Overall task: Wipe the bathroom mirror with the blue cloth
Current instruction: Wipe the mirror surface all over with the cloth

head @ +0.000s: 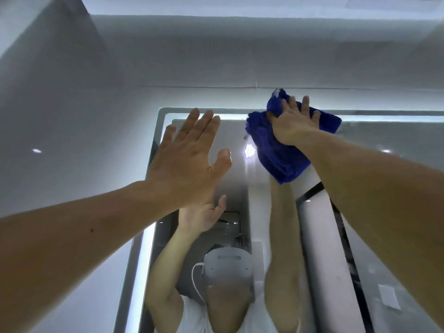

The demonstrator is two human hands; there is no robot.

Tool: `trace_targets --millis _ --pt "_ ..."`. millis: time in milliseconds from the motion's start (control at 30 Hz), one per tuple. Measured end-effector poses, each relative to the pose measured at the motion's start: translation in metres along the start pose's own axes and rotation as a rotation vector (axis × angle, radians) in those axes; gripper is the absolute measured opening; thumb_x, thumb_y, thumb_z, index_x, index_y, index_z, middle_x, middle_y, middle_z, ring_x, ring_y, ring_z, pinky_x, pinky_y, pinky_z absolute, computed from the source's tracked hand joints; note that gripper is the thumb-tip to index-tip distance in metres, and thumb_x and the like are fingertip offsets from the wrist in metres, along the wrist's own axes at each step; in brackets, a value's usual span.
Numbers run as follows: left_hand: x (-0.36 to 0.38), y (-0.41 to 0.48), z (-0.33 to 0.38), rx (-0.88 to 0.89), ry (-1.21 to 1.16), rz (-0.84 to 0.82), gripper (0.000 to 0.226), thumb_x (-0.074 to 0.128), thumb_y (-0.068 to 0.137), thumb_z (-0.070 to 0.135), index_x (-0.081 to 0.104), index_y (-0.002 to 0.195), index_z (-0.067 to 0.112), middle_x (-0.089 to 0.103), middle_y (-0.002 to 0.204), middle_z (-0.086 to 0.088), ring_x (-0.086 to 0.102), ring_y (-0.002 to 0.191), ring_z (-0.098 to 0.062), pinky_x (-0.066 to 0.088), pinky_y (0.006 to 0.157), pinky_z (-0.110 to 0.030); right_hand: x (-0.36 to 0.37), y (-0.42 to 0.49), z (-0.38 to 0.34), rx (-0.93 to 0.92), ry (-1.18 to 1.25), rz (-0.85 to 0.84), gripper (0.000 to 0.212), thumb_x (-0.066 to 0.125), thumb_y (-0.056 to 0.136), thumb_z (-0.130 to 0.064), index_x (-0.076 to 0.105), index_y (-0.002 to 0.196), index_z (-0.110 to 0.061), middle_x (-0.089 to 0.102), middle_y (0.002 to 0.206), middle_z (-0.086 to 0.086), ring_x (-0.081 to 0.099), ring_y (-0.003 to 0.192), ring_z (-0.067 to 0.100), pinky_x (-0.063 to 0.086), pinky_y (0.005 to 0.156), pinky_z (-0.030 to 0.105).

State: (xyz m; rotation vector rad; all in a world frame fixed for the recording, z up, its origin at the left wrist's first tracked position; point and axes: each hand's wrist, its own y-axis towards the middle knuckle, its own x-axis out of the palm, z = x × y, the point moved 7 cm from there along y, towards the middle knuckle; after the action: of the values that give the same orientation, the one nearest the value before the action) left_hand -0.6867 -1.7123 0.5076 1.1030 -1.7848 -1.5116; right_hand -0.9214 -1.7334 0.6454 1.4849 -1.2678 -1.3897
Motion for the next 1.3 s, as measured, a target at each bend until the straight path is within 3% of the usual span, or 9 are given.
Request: trace_targets --millis 100,200,300,433,567,667,833,967,1300 --pt "-0.004 -0.002 -0.010 0.011 0.007 0.003 0.075 0.007 0.088 0.059 0.000 0.156 0.029 -0.009 0.163 0.014 -0.019 0.147 -0.001 -0.007 0.122 -0.038 0.002 0.006 -0.010 0.030 -0.011 0.034 0.074 0.019 0.100 -0.055 0.000 0.156 -0.012 -0.009 0.164 0.005 -0.018 0.149 0.024 -0.008 0.118 0.051" --pt "-0.008 0.002 -0.014 0.005 0.025 0.026 0.076 0.005 0.087 0.059 -0.001 0.156 0.029 -0.010 0.163 0.014 -0.021 0.146 -0.002 -0.010 0.122 -0.037 0.010 -0.005 -0.038 -0.202 0.003 0.042 0.078 0.024 0.098 -0.062 0.002 0.157 -0.016 -0.006 0.165 0.002 -0.011 0.150 0.018 -0.006 0.118 0.046" --pt "-0.007 0.006 -0.014 -0.032 0.012 0.039 0.076 0.004 0.087 0.059 -0.001 0.156 0.028 -0.011 0.163 0.013 -0.027 0.138 0.003 -0.015 0.116 -0.031 0.019 -0.027 -0.057 -0.460 0.049 0.028 0.065 0.033 0.102 -0.051 0.011 0.157 -0.023 0.003 0.165 -0.005 -0.002 0.150 0.010 -0.004 0.119 0.037" --pt "-0.005 0.006 -0.007 -0.008 0.016 0.041 0.076 0.005 0.088 0.059 0.000 0.157 0.028 -0.009 0.163 0.013 -0.018 0.147 -0.003 -0.010 0.121 -0.035 0.027 -0.082 -0.041 -0.636 0.086 0.027 0.059 0.040 0.102 -0.045 0.021 0.154 -0.029 0.012 0.163 -0.011 0.004 0.149 0.004 -0.004 0.116 0.025" --pt "-0.007 0.000 -0.011 -0.005 0.018 0.052 0.075 0.007 0.089 0.060 0.004 0.157 0.028 -0.007 0.163 0.014 -0.022 0.142 0.001 -0.009 0.121 -0.035 0.037 -0.146 -0.015 -0.787 0.052 -0.089 0.062 0.032 0.096 -0.058 0.021 0.153 -0.036 0.009 0.158 -0.022 -0.001 0.146 -0.007 -0.008 0.116 0.017" --pt "-0.005 -0.003 -0.012 0.010 0.051 0.030 0.075 0.006 0.089 0.061 0.003 0.157 0.029 -0.014 0.158 0.017 -0.028 0.137 0.002 -0.012 0.119 -0.034 0.033 -0.129 -0.008 -0.740 -0.011 -0.069 0.060 0.029 0.099 -0.057 0.012 0.153 -0.038 -0.001 0.157 -0.023 -0.009 0.144 -0.006 -0.005 0.120 0.025" --pt "-0.008 0.000 -0.018 0.004 0.050 0.000 0.075 0.007 0.089 0.058 0.002 0.157 0.026 -0.006 0.164 0.013 -0.017 0.148 -0.003 -0.004 0.123 -0.039 0.010 -0.025 -0.030 -0.317 0.008 -0.006 0.063 0.026 0.104 -0.050 0.008 0.157 -0.023 -0.002 0.165 -0.004 -0.006 0.150 0.014 -0.002 0.120 0.043" --pt "-0.007 0.007 -0.016 0.005 0.076 -0.015 0.076 0.004 0.087 0.057 -0.001 0.157 0.026 -0.009 0.164 0.011 -0.016 0.148 -0.006 -0.005 0.122 -0.041 0.014 0.010 -0.051 -0.183 0.018 -0.033 0.065 0.025 0.102 -0.052 0.003 0.157 -0.025 -0.007 0.165 -0.001 -0.011 0.150 0.021 -0.005 0.118 0.050" --pt "0.016 0.001 -0.011 -0.053 0.028 -0.032 0.075 0.007 0.089 0.056 0.001 0.157 0.025 -0.006 0.164 0.010 -0.013 0.149 -0.008 -0.005 0.123 -0.041 0.053 -0.150 -0.049 -0.656 -0.031 0.025 0.067 0.028 0.095 -0.065 0.011 0.154 -0.038 0.002 0.164 -0.009 -0.008 0.149 0.008 -0.010 0.119 0.035"
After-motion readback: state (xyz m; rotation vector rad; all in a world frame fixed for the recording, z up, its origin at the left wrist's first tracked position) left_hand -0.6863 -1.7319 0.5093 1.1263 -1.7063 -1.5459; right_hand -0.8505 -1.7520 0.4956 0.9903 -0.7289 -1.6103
